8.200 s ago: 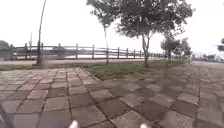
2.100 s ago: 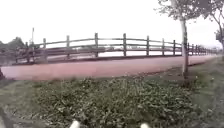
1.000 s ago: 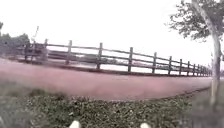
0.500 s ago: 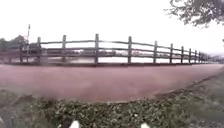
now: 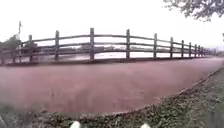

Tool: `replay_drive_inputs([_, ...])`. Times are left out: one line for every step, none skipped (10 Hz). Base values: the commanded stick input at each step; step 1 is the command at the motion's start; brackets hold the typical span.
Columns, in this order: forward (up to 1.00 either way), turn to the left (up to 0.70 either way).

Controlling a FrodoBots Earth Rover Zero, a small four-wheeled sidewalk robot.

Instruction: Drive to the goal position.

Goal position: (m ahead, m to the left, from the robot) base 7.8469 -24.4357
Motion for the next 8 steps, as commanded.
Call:
replay_drive_inputs([0.7,0.0])
replay_drive_inputs([0.7,0.0])
replay_drive_inputs([0.7,0.0])
replay_drive_inputs([0.7,0.0])
replay_drive_inputs([0.7,0.0])
replay_drive_inputs([0.7,0.0])
replay_drive_inputs([0.7,0.0])
replay_drive_inputs([0.7,0.0])
